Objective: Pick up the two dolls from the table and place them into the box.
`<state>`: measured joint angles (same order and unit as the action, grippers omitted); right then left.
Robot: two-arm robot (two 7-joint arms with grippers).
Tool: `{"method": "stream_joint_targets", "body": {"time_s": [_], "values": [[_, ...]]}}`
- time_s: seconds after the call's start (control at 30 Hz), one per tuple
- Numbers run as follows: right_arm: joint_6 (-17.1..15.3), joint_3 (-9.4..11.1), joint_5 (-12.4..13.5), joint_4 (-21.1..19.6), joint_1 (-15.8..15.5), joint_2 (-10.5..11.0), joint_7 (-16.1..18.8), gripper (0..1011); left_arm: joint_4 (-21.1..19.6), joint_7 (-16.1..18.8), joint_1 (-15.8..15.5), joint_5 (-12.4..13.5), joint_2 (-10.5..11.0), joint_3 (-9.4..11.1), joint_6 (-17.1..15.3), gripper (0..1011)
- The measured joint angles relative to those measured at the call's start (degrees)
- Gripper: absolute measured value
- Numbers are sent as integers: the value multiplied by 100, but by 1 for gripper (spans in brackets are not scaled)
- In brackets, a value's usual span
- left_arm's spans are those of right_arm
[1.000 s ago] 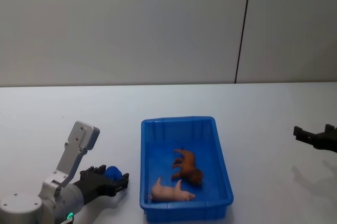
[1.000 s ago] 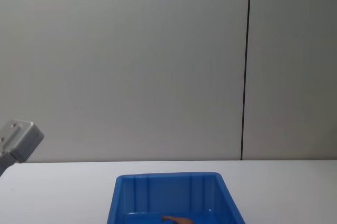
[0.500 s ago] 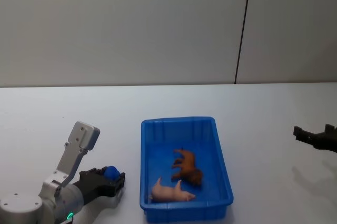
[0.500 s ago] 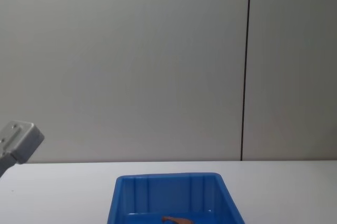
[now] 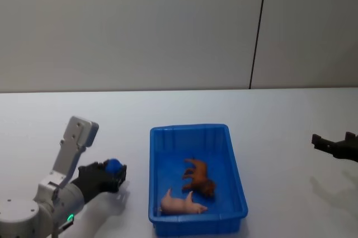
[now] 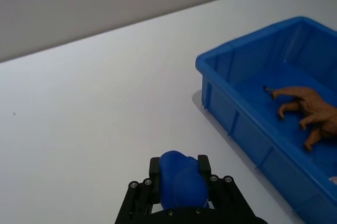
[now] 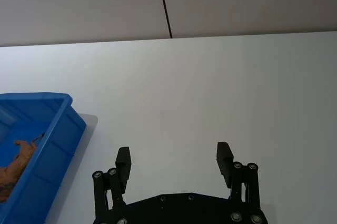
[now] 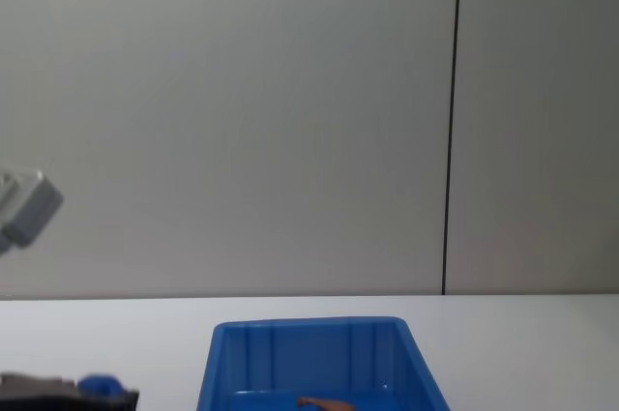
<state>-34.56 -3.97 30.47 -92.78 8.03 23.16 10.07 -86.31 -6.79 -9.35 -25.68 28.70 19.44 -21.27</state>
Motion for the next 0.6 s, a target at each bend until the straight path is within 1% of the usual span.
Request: {"method": "stream_joint_targets", "body": {"time_s": [0.2, 0.33, 0.47, 0.57, 0.6], "values": [[0, 0, 0, 0, 0, 0, 0, 1001, -216, 47, -26, -10, 36, -79, 203, 397], [0, 0, 0, 0, 0, 0, 0, 1001, -323, -14, -91, -43, 36, -121, 327, 375], [0, 0, 0, 0, 0, 0, 0, 1001, -398, -219, -196, -121, 7, -160, 461, 342], [0, 0, 0, 0, 0, 0, 0, 1001, -416, -341, -259, -163, -19, -172, 501, 333], [0, 0, 0, 0, 0, 0, 0, 1001, -419, -439, -300, -199, -37, -178, 524, 321]]}}
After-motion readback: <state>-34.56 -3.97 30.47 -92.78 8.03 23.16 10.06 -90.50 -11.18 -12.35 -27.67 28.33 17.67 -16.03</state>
